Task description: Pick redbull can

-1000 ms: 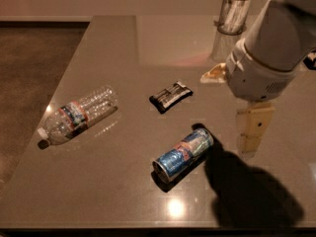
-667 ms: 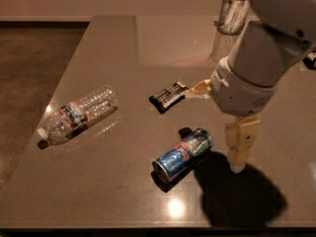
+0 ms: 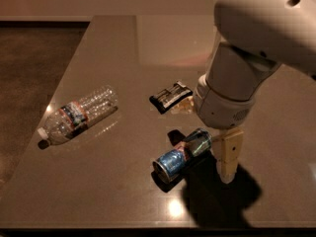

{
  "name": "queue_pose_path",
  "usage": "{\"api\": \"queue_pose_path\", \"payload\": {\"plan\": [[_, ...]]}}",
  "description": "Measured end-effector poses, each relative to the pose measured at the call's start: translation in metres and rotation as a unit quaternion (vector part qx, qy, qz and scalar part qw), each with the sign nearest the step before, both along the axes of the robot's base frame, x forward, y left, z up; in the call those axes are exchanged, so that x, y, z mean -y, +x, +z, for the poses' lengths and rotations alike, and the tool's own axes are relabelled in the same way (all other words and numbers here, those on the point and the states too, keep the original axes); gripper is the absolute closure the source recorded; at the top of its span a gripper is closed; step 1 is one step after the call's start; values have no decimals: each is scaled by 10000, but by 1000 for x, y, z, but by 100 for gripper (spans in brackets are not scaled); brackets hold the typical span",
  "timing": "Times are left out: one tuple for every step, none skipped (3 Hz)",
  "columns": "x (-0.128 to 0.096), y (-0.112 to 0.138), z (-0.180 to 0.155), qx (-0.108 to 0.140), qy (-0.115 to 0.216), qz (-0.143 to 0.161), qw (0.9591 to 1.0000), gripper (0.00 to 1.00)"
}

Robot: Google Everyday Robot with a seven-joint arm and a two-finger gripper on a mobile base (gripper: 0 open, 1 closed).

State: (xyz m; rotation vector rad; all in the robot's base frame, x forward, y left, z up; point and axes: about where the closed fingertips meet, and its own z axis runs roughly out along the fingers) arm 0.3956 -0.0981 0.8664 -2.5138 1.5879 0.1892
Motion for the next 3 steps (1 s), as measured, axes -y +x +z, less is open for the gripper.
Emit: {"api": "queue_pose_path", "payload": {"plan": [[-5, 0, -15, -116, -261, 11, 9996, 18], [-6, 4, -20, -179, -427, -89, 9989, 41], [-5, 9, -12, -166, -413, -209, 9988, 65]]}}
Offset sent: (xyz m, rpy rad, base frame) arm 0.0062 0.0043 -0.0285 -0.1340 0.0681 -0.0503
